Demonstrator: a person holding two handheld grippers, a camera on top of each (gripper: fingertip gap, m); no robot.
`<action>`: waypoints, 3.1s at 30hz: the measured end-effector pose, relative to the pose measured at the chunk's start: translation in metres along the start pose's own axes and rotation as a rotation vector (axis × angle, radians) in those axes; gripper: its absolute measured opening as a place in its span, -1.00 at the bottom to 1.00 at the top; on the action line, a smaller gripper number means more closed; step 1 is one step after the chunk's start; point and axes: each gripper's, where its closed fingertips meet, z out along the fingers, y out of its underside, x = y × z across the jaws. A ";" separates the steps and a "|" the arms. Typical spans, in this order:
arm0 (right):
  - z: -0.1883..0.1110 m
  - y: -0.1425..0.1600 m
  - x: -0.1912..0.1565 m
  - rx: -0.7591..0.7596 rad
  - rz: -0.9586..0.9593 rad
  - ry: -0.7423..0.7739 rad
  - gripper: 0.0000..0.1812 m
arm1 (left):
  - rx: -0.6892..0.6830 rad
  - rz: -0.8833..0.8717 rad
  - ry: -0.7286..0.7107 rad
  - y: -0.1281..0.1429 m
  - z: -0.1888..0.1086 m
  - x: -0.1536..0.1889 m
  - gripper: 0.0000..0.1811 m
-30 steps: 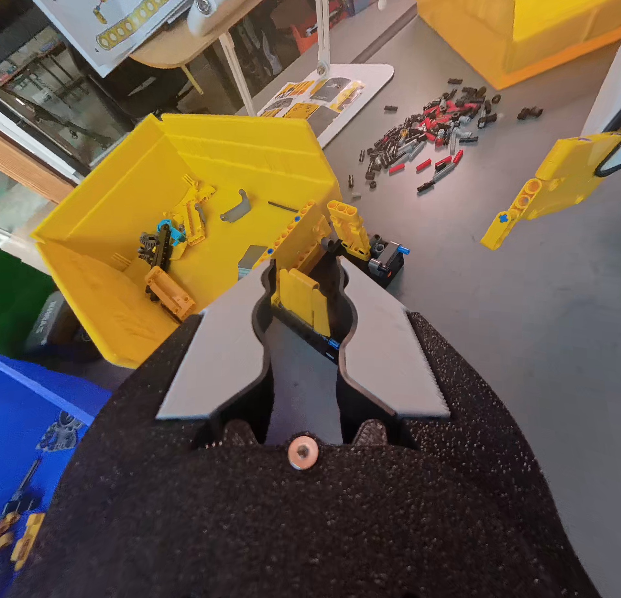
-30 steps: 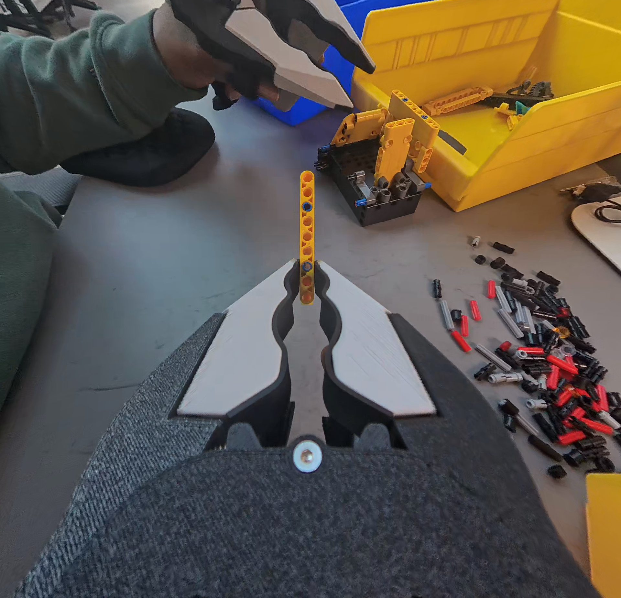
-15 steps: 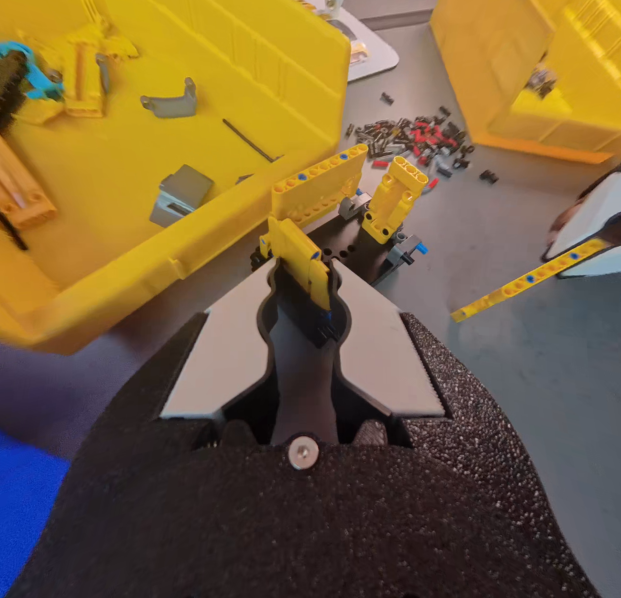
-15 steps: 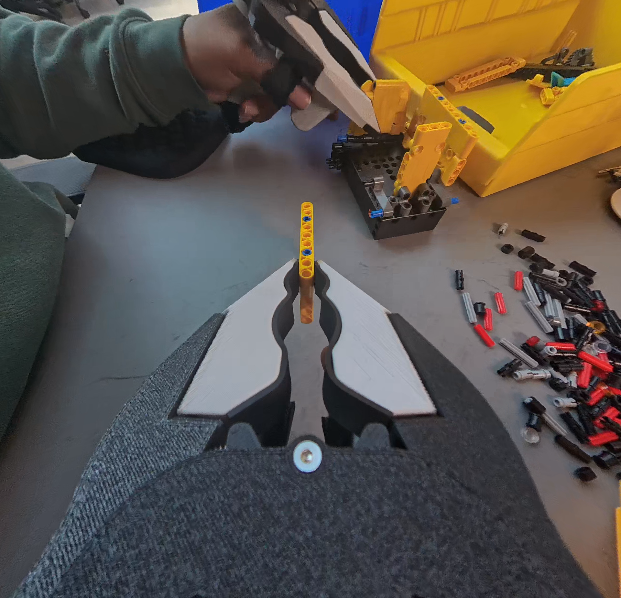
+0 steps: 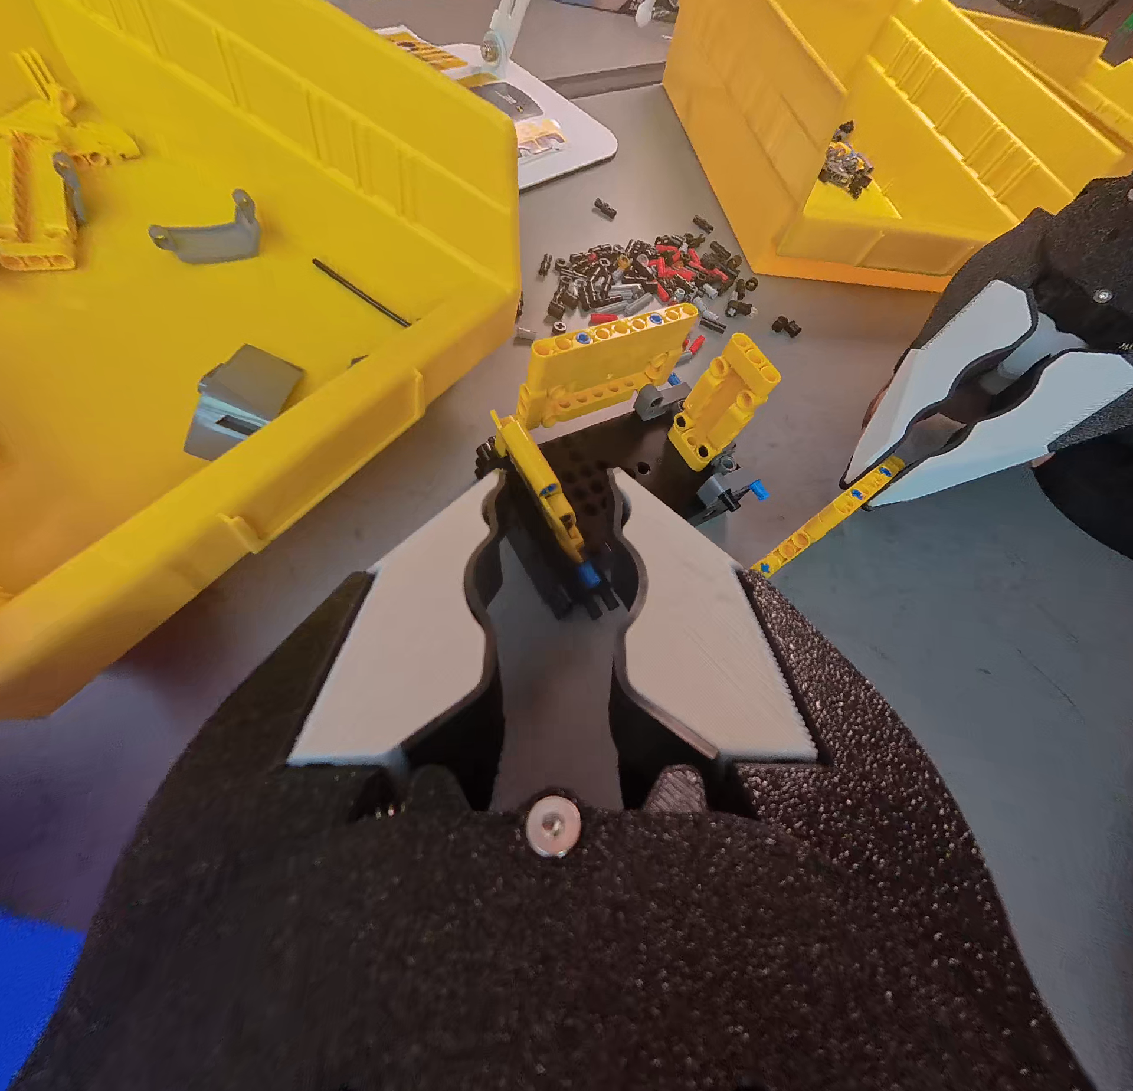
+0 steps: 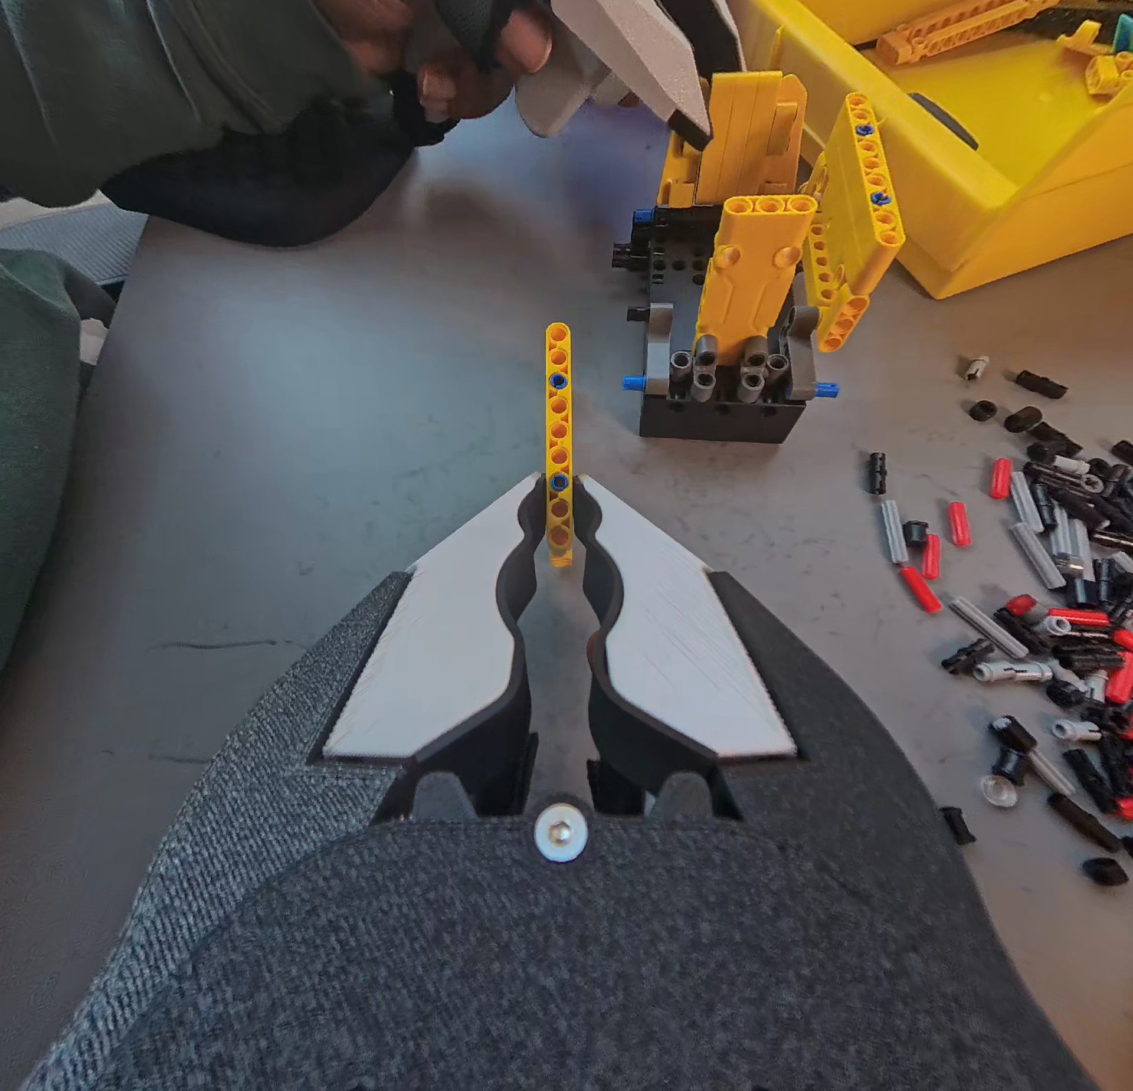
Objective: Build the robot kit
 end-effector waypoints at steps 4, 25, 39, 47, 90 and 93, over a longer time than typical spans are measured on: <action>-0.003 -0.021 -0.005 0.057 0.012 -0.051 -0.93 | -0.012 0.040 0.015 0.001 -0.001 0.003 -0.72; -0.014 -0.127 -0.071 -0.255 -0.139 -0.266 -0.92 | 0.039 0.215 -0.077 0.003 0.009 0.001 -0.81; -0.029 -0.147 -0.037 -0.181 -0.111 -0.099 -0.92 | 0.059 0.266 -0.129 0.001 0.008 0.000 -0.81; -0.027 -0.135 -0.013 -0.160 -0.070 -0.043 -0.92 | 0.050 0.260 -0.126 0.002 0.010 -0.001 -0.81; -0.056 -0.069 0.024 0.477 0.189 0.119 -0.93 | -0.007 0.426 0.171 0.019 0.008 0.068 -0.65; -0.062 -0.070 0.026 0.497 0.182 0.124 -0.92 | 0.036 0.394 0.194 0.010 0.000 0.067 -0.64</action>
